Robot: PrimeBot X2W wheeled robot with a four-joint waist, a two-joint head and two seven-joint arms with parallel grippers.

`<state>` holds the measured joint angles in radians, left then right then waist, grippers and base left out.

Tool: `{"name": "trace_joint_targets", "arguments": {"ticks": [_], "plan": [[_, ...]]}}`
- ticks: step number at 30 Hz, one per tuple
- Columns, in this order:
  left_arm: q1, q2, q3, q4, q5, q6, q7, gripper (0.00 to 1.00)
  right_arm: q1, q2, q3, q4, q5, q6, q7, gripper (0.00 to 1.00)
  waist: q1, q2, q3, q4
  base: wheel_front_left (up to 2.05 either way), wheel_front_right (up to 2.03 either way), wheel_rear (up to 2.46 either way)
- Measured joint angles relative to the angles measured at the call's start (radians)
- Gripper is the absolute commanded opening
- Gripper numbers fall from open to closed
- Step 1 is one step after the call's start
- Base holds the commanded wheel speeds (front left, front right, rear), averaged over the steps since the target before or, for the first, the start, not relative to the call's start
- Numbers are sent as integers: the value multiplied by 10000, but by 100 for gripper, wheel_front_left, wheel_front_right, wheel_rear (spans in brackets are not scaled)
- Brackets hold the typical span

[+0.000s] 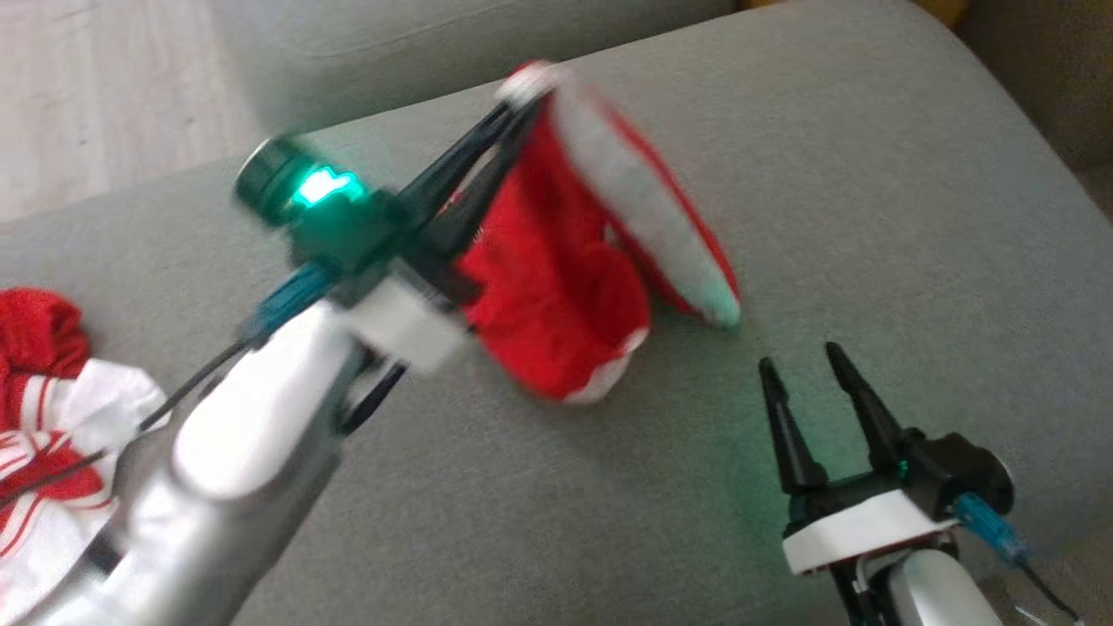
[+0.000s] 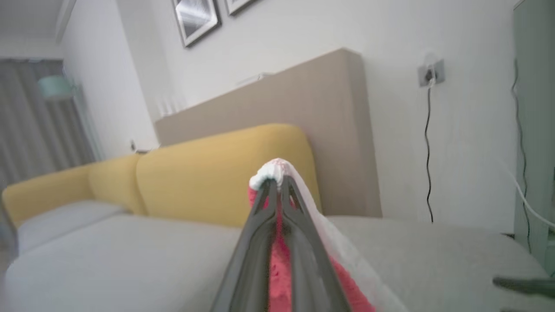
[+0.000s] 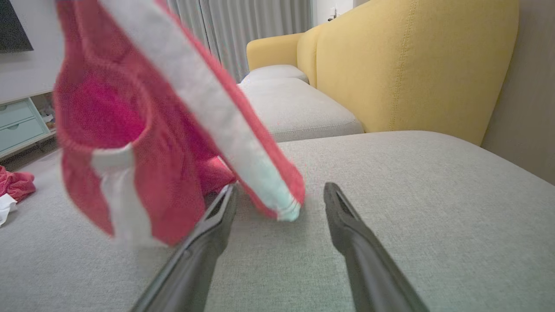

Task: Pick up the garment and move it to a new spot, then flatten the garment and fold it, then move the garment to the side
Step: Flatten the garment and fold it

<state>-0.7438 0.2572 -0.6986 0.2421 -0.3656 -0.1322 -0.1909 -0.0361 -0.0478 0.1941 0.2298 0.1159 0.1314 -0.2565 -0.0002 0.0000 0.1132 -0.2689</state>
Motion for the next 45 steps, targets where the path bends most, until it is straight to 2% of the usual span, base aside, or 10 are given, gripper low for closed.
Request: {"name": "trace_joint_targets", "arguments": {"ticks": [5,9,17,28,29,31,32,35,41,45], "plan": [[1931,1114,374,-205,-780,105,500,0,41,0,-322,4,81,0,0,100,1,0,43,593,0,0,0],[2978,1505,500,-86,-1026,242,483,0,22,2,-412,562,40,0,0,100,2,0,164,1104,0,0,0],[2978,1582,548,169,-1028,313,117,0,-755,0,-458,2767,-353,0,8,100,2,0,380,2087,0,0,0],[2608,1429,383,362,-1026,291,-56,0,-2063,-8,299,4713,-451,0,4,100,2,0,635,2595,0,0,0],[2586,1429,366,387,-1026,288,-56,0,-2119,-8,328,4752,-439,0,2,96,2,0,642,2618,0,0,0],[2574,1427,347,397,-1028,265,-86,0,-2224,-10,397,4786,-374,0,2,75,2,0,646,2656,0,0,0],[2574,1429,337,407,-1028,265,-86,0,-2247,-12,451,4792,-336,0,2,48,2,0,645,2668,0,0,0],[2574,1430,290,447,-1028,263,-105,0,-2248,-12,579,4846,-291,0,2,0,2,0,607,2690,0,0,0],[2588,1442,247,564,-1030,265,-217,0,-2149,-12,642,4732,-234,0,8,0,2,0,273,2664,0,0,0],[2621,1546,253,520,-1026,297,-309,0,-1888,-8,288,3795,-242,0,8,0,1,0,-6,2523,0,0,0]]}}
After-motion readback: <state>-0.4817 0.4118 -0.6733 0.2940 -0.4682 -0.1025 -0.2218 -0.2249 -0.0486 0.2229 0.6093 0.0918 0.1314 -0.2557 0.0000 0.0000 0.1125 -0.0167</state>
